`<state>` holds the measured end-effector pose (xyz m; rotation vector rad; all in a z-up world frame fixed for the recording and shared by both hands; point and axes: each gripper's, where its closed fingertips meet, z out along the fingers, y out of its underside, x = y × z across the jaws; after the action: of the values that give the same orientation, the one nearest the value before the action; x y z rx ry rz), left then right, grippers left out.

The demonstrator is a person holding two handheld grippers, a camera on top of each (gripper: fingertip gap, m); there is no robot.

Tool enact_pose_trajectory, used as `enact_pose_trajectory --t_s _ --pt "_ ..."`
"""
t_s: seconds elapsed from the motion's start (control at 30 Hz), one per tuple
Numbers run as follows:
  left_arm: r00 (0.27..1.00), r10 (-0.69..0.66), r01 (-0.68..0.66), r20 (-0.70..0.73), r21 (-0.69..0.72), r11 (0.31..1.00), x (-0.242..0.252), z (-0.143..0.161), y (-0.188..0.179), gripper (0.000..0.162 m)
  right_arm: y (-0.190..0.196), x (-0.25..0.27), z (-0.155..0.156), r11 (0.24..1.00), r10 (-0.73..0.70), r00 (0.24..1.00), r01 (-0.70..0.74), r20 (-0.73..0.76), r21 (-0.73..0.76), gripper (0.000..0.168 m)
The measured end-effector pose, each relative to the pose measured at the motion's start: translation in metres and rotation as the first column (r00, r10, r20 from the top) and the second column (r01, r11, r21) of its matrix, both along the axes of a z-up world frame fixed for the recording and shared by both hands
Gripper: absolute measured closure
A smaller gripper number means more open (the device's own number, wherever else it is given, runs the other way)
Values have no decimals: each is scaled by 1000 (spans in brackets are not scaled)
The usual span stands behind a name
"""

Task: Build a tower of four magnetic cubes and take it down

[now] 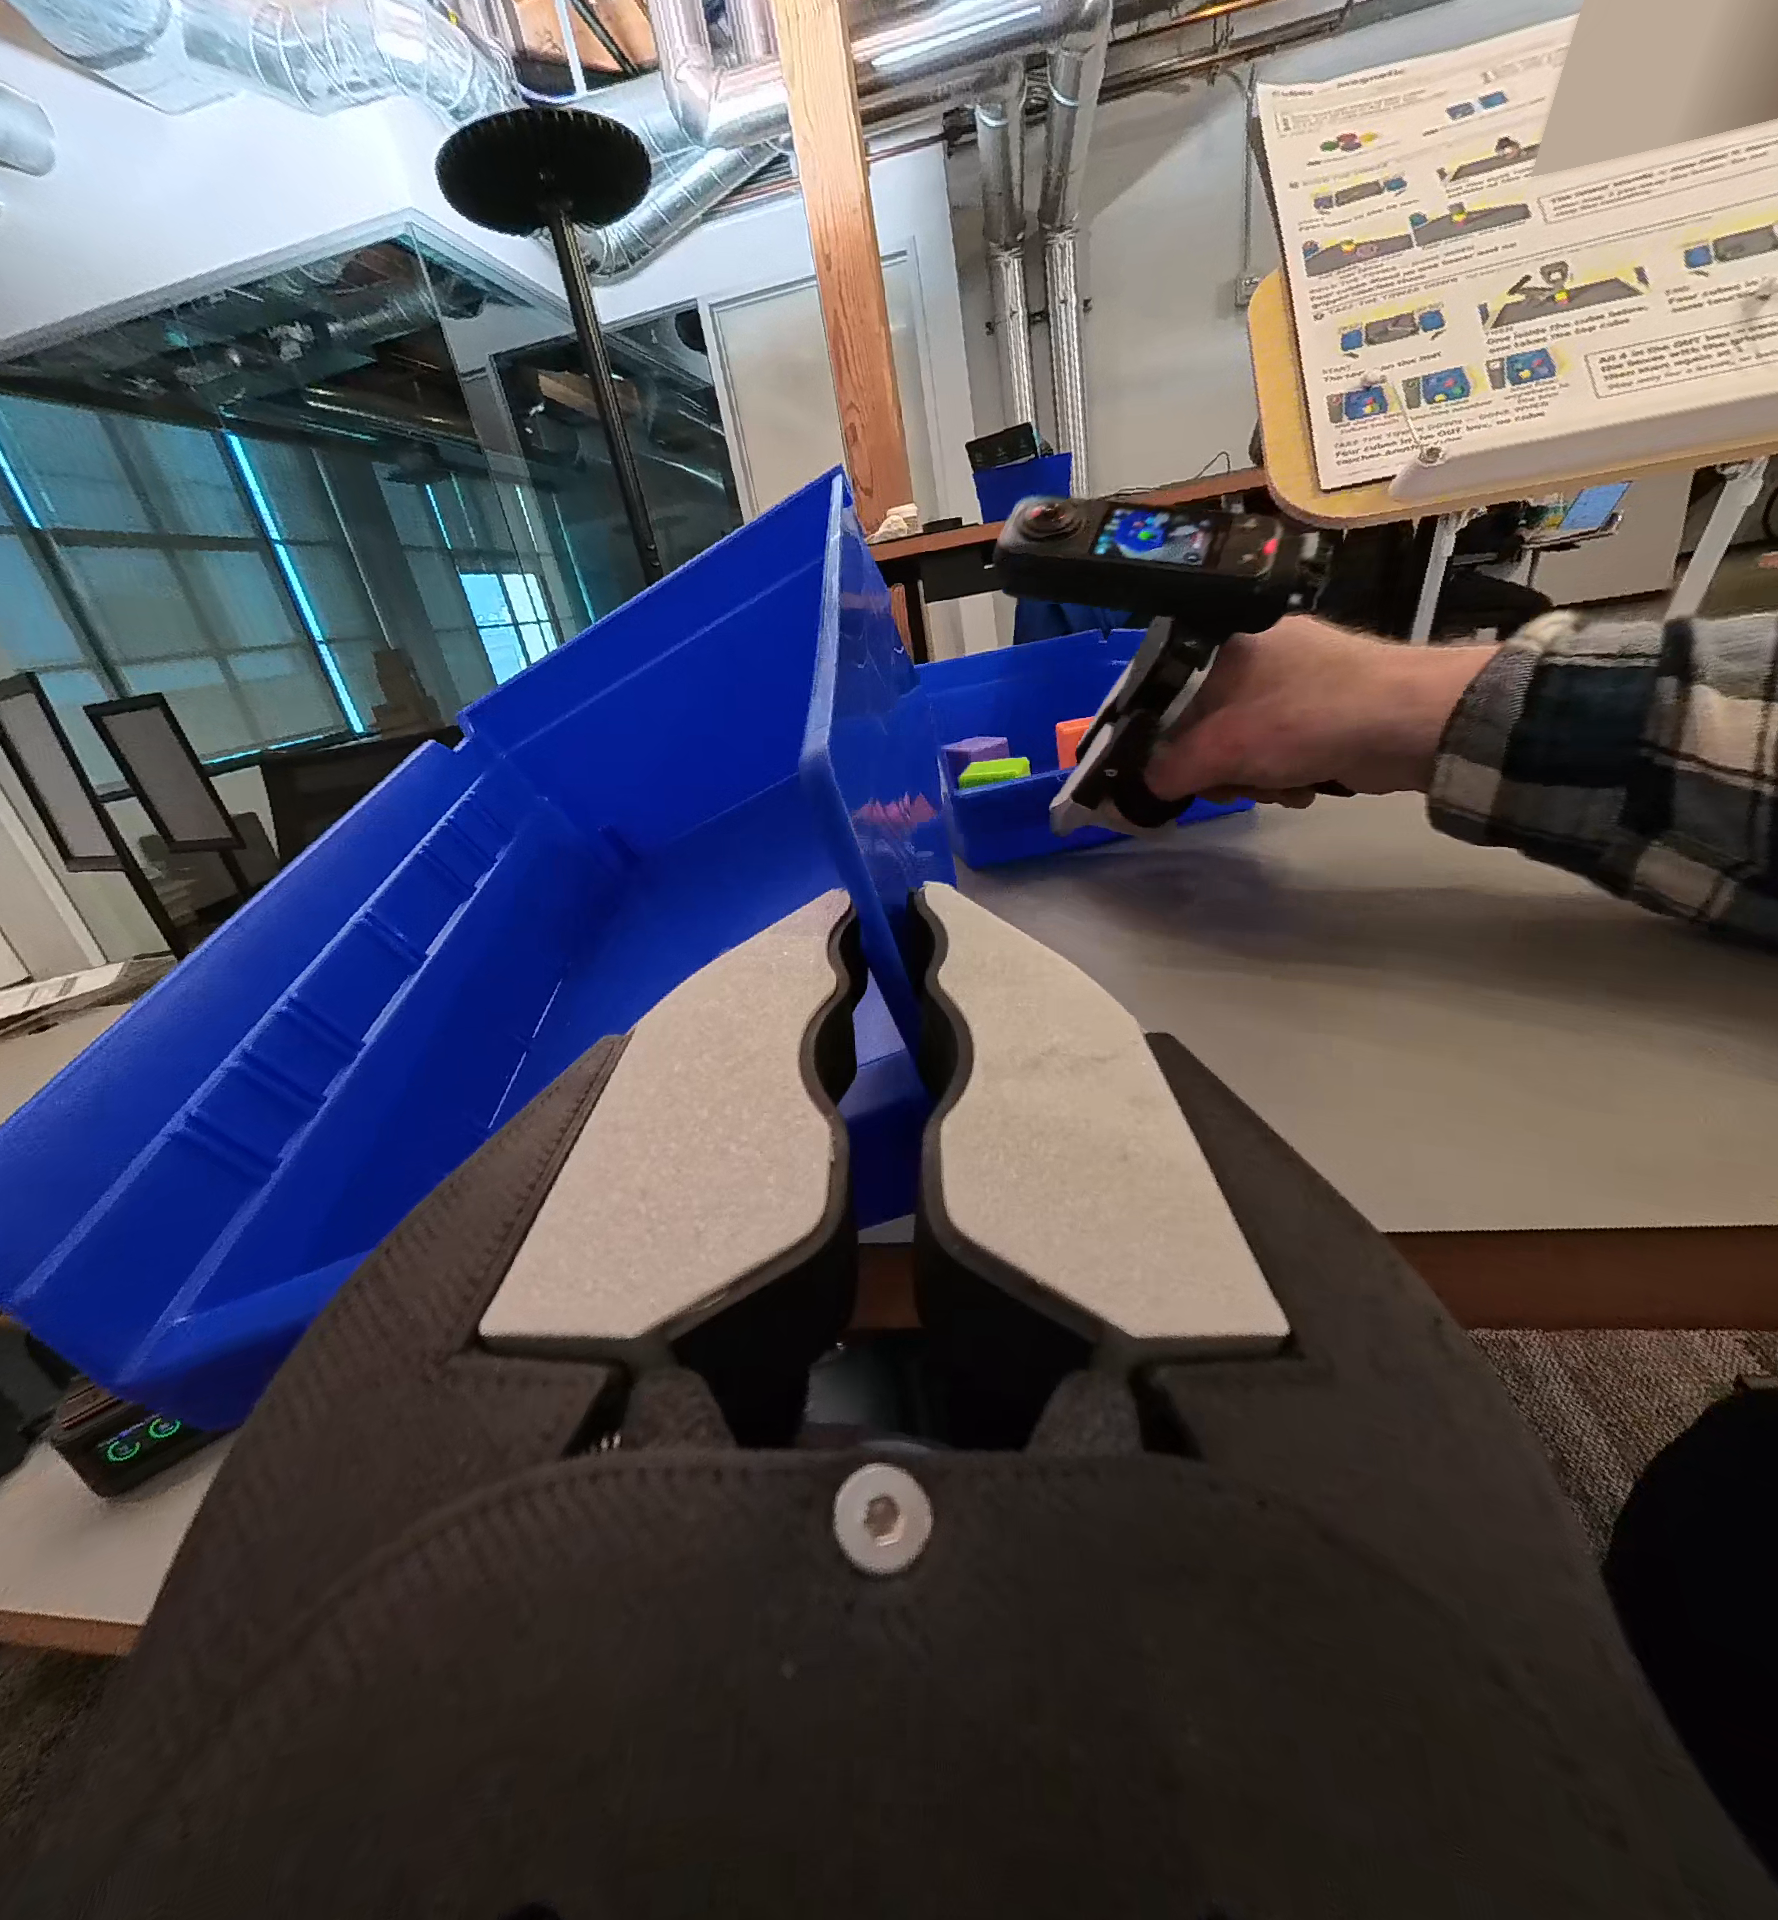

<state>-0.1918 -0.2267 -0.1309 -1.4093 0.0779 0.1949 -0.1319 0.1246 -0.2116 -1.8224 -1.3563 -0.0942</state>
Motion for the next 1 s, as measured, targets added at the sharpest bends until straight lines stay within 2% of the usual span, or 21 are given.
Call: enact_pose_trajectory --t_s 0.27,0.53,0.8,0.9,1.0 --pt "1000 -9 9 5 7 1000 1 0 -3 156 26 -23 0 990 -143 990 143 -6 3 125" --pt "1000 -29 29 4 6 1000 3 0 -5 156 37 -39 0 977 -215 977 215 -11 -4 125" --pt "1000 -22 22 12 11 1000 1 1 -8 156 38 -56 2 968 -250 966 250 -64 -1 123" --pt "1000 -24 24 12 7 1000 2 1 -9 156 36 -67 5 972 -235 963 231 -133 -46 123" --pt "1000 -27 27 7 -1 1000 3 0 -9 156 30 -74 10 983 -181 971 180 -159 -22 121"
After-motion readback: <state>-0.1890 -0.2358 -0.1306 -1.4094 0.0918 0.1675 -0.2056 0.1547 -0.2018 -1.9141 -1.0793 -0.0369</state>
